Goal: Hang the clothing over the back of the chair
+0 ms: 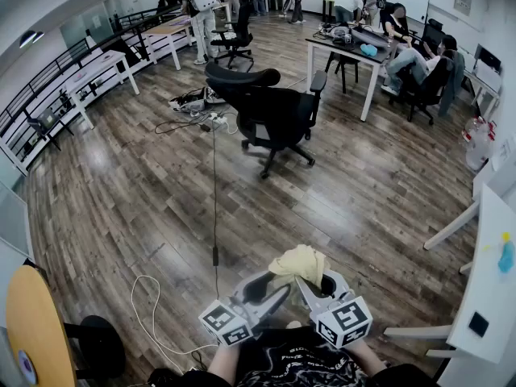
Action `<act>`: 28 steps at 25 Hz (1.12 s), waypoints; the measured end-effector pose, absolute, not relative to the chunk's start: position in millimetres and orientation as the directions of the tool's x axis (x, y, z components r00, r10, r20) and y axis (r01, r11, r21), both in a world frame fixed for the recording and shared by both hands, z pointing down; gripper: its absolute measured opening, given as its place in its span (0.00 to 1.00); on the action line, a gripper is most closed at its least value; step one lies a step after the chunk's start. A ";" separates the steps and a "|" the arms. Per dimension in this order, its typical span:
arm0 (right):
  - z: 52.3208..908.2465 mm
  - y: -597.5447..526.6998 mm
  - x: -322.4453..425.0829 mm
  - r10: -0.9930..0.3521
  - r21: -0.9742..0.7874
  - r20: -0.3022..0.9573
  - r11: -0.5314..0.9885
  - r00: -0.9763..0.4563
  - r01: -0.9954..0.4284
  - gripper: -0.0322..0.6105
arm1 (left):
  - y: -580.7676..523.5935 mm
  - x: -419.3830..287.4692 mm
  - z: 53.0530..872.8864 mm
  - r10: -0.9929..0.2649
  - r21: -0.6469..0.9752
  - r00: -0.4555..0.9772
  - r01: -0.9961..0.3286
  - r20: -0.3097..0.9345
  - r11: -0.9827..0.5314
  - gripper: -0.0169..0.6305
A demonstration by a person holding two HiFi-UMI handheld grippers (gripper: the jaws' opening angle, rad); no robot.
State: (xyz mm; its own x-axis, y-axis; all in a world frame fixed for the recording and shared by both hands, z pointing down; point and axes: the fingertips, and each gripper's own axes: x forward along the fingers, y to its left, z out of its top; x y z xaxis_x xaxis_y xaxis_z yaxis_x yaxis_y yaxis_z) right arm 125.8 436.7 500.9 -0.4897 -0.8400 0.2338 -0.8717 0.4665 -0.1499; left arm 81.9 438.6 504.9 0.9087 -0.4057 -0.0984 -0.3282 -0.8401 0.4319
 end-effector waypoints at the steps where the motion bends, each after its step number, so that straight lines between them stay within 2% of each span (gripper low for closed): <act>1: 502.1 435.6 126.6 -0.842 -0.148 0.237 0.462 -0.485 -0.875 0.18 | 436.2 80.2 502.0 -0.414 0.427 0.904 -0.335 -0.105 -0.840 0.34; 3: 504.8 433.9 126.8 -0.844 -0.147 0.243 0.455 -0.478 -0.878 0.18 | 430.2 76.6 498.9 -0.440 0.411 0.892 -0.365 -0.102 -0.835 0.29; 6: 508.9 430.5 123.7 -0.844 -0.154 0.248 0.451 -0.476 -0.879 0.18 | 419.1 71.3 503.4 -0.492 0.389 0.868 -0.433 -0.064 -0.813 0.12; 9: 511.8 424.9 119.3 -0.840 -0.155 0.257 0.453 -0.479 -0.878 0.18 | 413.8 67.7 508.1 -0.503 0.401 0.863 -0.446 -0.045 -0.800 0.08; 13: 512.9 417.0 112.9 -0.836 -0.145 0.266 0.457 -0.480 -0.877 0.18 | 406.1 64.2 513.7 -0.524 0.389 0.852 -0.481 -0.005 -0.786 0.05; 28: 506.3 365.3 87.4 -0.850 -0.150 0.246 0.441 -0.465 -0.885 0.19 | 351.8 42.9 503.1 -0.518 0.366 0.855 -0.486 0.011 -0.794 0.04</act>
